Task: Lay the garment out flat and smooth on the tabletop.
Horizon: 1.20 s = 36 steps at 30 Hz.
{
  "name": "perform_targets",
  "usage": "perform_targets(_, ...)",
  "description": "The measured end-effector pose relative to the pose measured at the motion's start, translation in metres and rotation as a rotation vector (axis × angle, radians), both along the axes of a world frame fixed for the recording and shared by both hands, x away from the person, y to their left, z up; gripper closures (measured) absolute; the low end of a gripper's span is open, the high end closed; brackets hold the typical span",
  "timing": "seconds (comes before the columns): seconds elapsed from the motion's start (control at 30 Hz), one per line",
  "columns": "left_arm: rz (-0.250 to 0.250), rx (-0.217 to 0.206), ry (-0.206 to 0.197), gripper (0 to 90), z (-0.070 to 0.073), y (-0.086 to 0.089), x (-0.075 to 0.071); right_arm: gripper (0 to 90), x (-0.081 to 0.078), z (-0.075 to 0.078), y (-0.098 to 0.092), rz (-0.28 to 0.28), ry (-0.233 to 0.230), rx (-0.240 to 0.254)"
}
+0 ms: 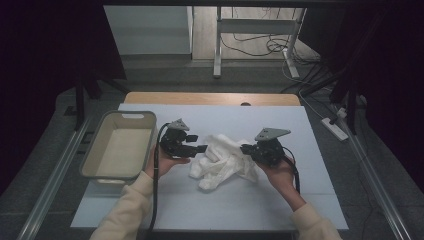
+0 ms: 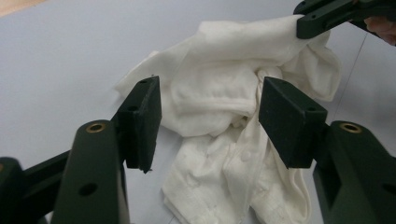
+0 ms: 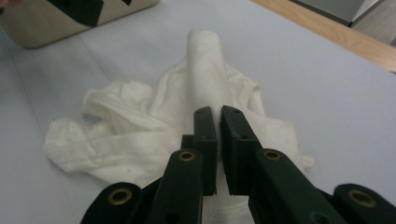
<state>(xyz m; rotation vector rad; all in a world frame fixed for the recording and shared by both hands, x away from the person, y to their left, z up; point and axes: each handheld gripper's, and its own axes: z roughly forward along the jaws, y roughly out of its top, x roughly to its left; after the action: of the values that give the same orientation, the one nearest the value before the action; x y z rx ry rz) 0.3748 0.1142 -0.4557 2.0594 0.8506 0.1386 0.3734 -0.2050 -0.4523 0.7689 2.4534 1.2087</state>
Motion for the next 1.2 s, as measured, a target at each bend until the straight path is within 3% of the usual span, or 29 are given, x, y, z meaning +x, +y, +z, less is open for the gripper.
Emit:
perform_targets(0.2,0.001,0.004,-0.003,39.6,0.0,0.0,0.0,84.7,-0.001,-0.002,-0.023,-0.051,0.002,0.009)
perform_targets(0.43,0.003,0.007,0.001,39.5,-0.001,0.002,0.0,84.8,0.003,-0.002,-0.036,-0.09,-0.002,-0.004)
perform_targets(0.53,0.003,0.009,0.001,39.4,-0.001,0.003,0.0,83.7,0.006,-0.006,-0.041,-0.105,0.017,-0.007)
perform_targets(0.63,0.005,0.007,-0.002,39.3,-0.001,0.003,0.0,69.2,0.006,-0.008,-0.039,-0.118,0.015,-0.002)
perform_targets(0.73,0.004,0.01,-0.002,39.3,-0.001,0.003,0.0,52.7,0.0,-0.001,-0.027,-0.122,-0.053,0.005)
perform_targets(0.8,0.003,0.011,0.001,39.2,-0.002,0.002,0.0,48.6,-0.004,0.003,-0.015,-0.107,-0.097,-0.004)
perform_targets(0.87,0.004,0.012,0.003,39.1,-0.002,0.002,0.001,48.6,-0.005,0.003,0.006,-0.04,-0.074,0.009)
perform_targets(0.9,0.004,0.013,0.003,39.1,-0.002,0.002,0.001,48.6,-0.005,0.003,0.006,-0.04,-0.074,0.009)
perform_targets(1.0,0.003,0.015,0.003,39.1,-0.003,0.002,0.0,49.2,-0.004,-0.005,0.036,0.044,-0.037,-0.032)
perform_targets(1.07,0.004,0.013,0.004,39.1,-0.003,0.002,0.0,49.1,-0.003,-0.007,0.043,0.061,-0.028,-0.039)
perform_targets(1.13,0.004,0.013,0.005,39.1,-0.004,0.002,0.001,48.0,0.003,-0.015,0.06,0.086,0.016,-0.081)
perform_targets(1.2,0.007,0.012,0.007,39.1,-0.004,0.003,0.001,48.4,0.004,-0.018,0.064,0.089,0.018,-0.093)
